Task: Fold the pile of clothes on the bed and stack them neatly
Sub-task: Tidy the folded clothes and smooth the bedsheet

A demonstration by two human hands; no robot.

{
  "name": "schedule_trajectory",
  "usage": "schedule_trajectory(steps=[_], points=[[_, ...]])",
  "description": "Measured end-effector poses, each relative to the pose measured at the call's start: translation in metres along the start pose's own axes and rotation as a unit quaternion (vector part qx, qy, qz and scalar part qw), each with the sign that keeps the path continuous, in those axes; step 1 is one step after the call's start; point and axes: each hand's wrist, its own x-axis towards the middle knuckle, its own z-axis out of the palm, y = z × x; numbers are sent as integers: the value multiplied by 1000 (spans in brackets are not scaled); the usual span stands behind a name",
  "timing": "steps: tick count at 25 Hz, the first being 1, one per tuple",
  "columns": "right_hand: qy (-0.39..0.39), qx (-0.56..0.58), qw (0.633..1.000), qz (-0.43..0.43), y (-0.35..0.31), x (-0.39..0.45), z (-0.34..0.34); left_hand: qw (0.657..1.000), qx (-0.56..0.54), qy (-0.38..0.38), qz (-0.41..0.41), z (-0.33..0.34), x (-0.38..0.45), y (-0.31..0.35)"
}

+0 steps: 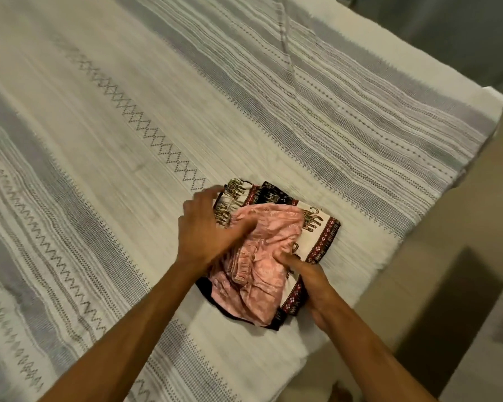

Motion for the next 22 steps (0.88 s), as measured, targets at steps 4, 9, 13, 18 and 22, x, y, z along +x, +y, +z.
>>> schedule_trajectory(steps=[4, 9, 13, 18, 22], points=[[40, 1, 999, -9, 13, 15, -3, 938, -194, -158, -242, -25, 19, -34], [8, -2, 1000, 15, 9, 10, -7, 796, -419, -310, -306, -29, 10, -19], [18, -53, 998, -2, -13, 0, -35, 788, -455, -317, -267, -9, -15, 3], [38, -100, 993, -40, -52, -57, -74, 837, -384, -356, -160, -10, -45, 71], [65, -84, 987, -117, -112, -134, -127, 856, -376, -342, -91, -19, -71, 192]])
